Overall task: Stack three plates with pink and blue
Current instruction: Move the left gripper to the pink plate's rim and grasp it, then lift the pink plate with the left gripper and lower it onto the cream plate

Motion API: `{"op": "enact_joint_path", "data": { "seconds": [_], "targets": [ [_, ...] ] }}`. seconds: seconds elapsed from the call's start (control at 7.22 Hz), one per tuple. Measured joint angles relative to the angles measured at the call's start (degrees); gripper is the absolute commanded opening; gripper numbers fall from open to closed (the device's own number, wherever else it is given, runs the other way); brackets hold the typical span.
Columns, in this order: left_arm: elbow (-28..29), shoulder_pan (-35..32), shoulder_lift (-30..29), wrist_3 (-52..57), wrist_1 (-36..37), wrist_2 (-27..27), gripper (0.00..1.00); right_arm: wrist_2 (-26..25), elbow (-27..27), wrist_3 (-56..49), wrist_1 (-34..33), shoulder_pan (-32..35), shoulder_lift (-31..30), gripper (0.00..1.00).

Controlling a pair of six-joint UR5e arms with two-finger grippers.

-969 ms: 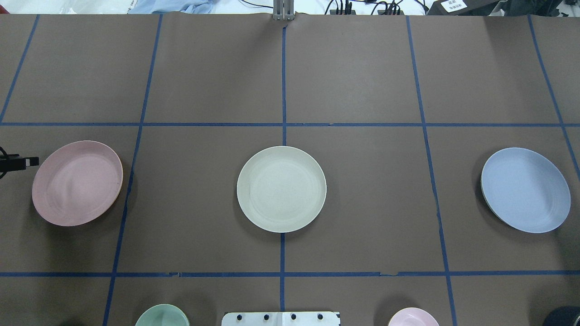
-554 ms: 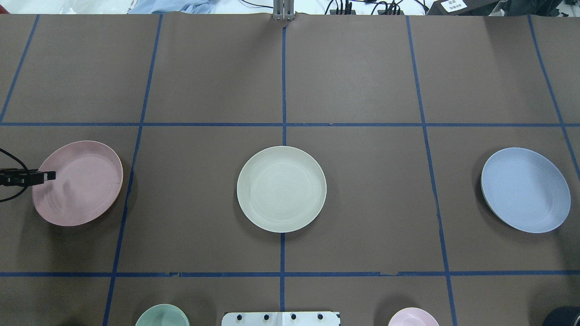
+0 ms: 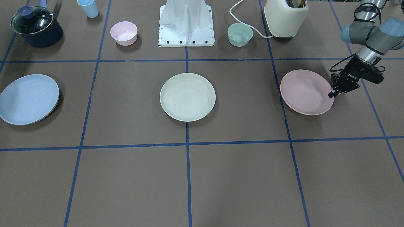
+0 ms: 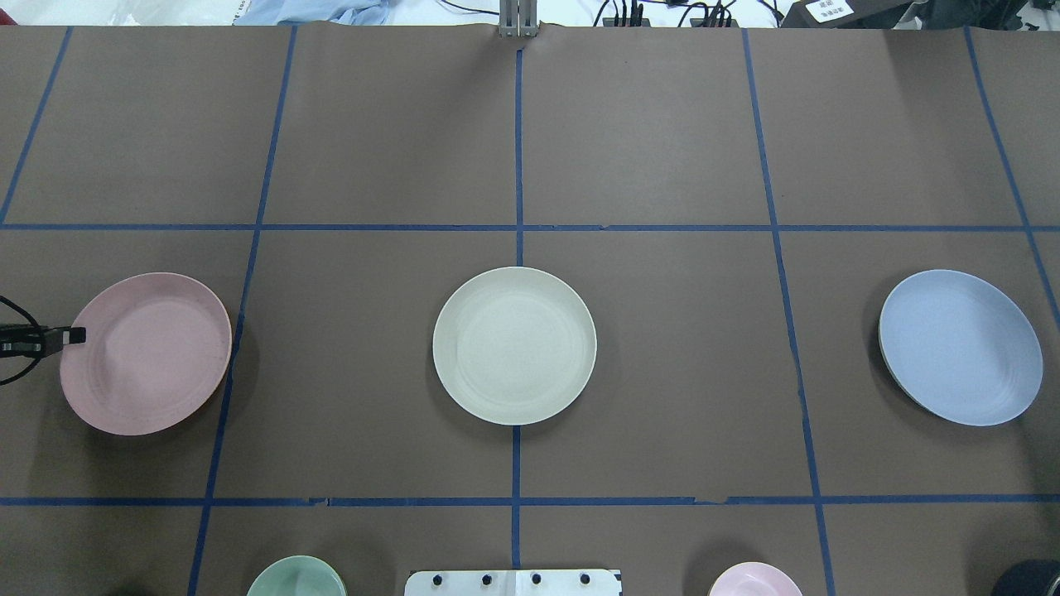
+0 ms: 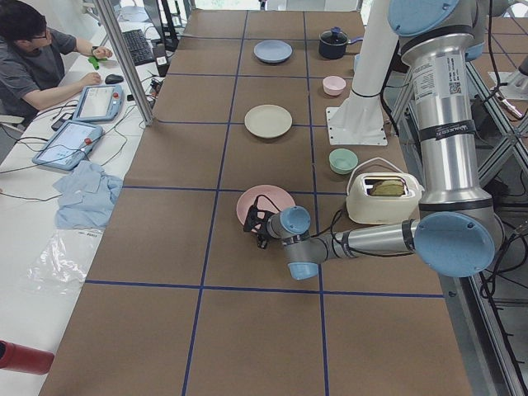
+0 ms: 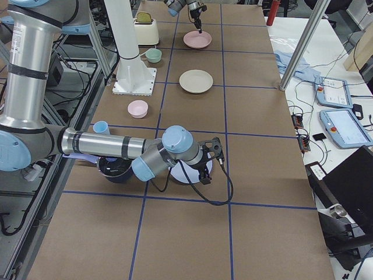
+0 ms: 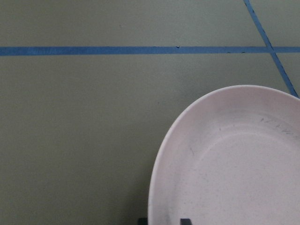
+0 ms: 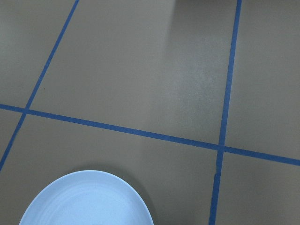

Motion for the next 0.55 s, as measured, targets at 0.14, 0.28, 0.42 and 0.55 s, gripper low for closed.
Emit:
{"op": "enact_joint_path", "data": {
  "seconds": [0.14, 0.28, 0.42, 0.55],
  "targets": [
    [-2.0, -0.6, 0.9, 0.1, 0.3, -1.0, 0.00, 0.0, -0.1, 0.0, 0.0, 0.0, 0.0, 1.00],
    [-3.4, -2.2, 0.9, 0.2, 1.1, -3.0, 0.00, 0.1, -0.1, 0.0, 0.0, 0.0, 0.0, 1.00],
    [-5.4, -4.3, -0.1, 0.2, 4.4, -5.1, 0.00, 0.1, -0.1, 0.0, 0.0, 0.0, 0.0, 1.00],
    [-9.0, -5.6, -2.5, 0.1, 10.9, -6.3, 0.00, 0.3, -0.1, 0.0, 0.0, 0.0, 0.0, 1.00]
  ]
}}
